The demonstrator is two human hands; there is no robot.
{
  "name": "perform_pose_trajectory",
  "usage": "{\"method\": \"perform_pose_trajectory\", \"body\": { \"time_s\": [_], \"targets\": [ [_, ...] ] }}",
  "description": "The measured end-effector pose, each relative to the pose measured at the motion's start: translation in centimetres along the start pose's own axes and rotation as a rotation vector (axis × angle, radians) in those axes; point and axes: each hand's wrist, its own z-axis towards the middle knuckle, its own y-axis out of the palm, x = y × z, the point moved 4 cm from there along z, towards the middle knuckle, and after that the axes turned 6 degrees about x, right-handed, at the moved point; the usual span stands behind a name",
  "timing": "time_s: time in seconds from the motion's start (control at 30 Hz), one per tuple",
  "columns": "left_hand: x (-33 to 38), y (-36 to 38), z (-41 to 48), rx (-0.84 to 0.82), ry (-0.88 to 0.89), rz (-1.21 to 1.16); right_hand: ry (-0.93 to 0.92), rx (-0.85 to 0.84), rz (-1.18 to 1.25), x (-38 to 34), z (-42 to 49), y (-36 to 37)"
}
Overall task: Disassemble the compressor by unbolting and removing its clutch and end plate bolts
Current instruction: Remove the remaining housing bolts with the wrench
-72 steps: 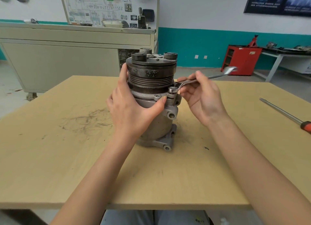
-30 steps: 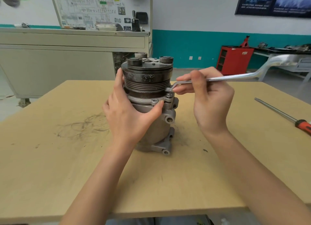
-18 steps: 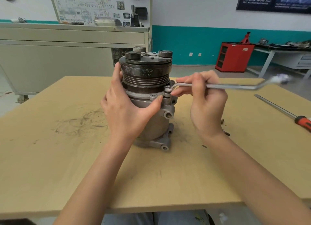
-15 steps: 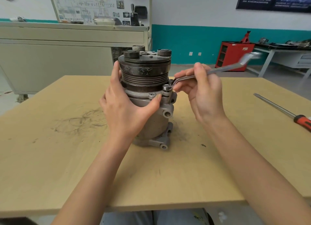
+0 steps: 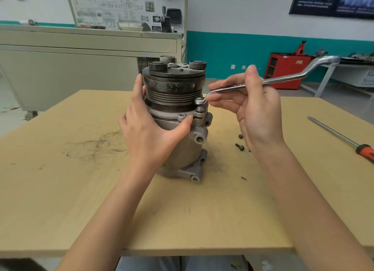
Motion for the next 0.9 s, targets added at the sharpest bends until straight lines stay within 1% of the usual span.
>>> {"method": "perform_pose_trajectory", "body": {
  "time_s": [0.07, 0.17, 0.23, 0.3, 0.33, 0.37, 0.43, 0.5, 0.57, 0.6, 0.63, 0.67, 0.7, 0.73, 0.83, 0.9],
  "targets": [
    [0.0, 0.0, 0.0, 0.007, 0.006, 0.003, -0.119, 0.032, -0.116, -0.3, -0.8, 0.2],
    [-0.2, 0.1, 0.0, 0.008, 0.004, -0.003, -0.310, 0.059, -0.194, -0.3, -1.8, 0.5],
    [-0.2, 0.1, 0.0, 0.006, 0.003, -0.002, -0.416, 0.084, -0.202, 0.0, -2.4, 0.8],
    [-0.3, 0.1, 0.0, 0.009, 0.001, -0.003, -0.449, 0.106, -0.162, 0.6, -2.6, 1.1],
    [-0.3, 0.0, 0.0, 0.010, 0.001, -0.004, -0.413, 0.121, -0.116, 1.0, -2.4, 1.0],
    [-0.3, 0.0, 0.0, 0.009, 0.001, -0.004, -0.334, 0.140, -0.048, 1.5, -1.9, 0.7],
    [-0.3, 0.0, 0.0, 0.004, -0.002, -0.005, -0.075, 0.150, 0.124, 2.5, -0.2, 0.1],
    [-0.3, 0.1, 0.0, 0.004, -0.008, -0.007, 0.212, 0.090, 0.275, 3.5, 1.2, 0.1],
    [-0.2, 0.1, 0.0, 0.005, -0.012, -0.004, 0.434, 0.042, 0.380, 4.5, 1.8, 0.5],
    [-0.2, 0.1, -0.1, 0.007, -0.012, -0.003, 0.492, 0.049, 0.426, 4.9, 1.9, 0.7],
    [-0.2, 0.1, 0.0, 0.007, -0.011, -0.003, 0.513, 0.082, 0.474, 5.1, 1.9, 0.8],
    [-0.2, 0.1, 0.0, 0.006, -0.009, -0.002, 0.495, 0.128, 0.511, 5.0, 2.0, 0.7],
    [-0.2, 0.1, 0.0, 0.006, -0.008, 0.000, 0.436, 0.169, 0.511, 4.7, 1.9, 0.3],
    [-0.2, 0.1, 0.0, 0.006, -0.007, 0.004, 0.345, 0.195, 0.462, 4.1, 1.8, -0.2],
    [-0.1, 0.1, 0.0, -0.001, 0.000, 0.019, 0.005, 0.201, 0.172, 2.0, 0.6, -0.9],
    [0.0, 0.0, 0.0, 0.000, 0.002, 0.017, -0.183, 0.185, 0.024, 1.1, -0.5, -0.2]
  ]
}}
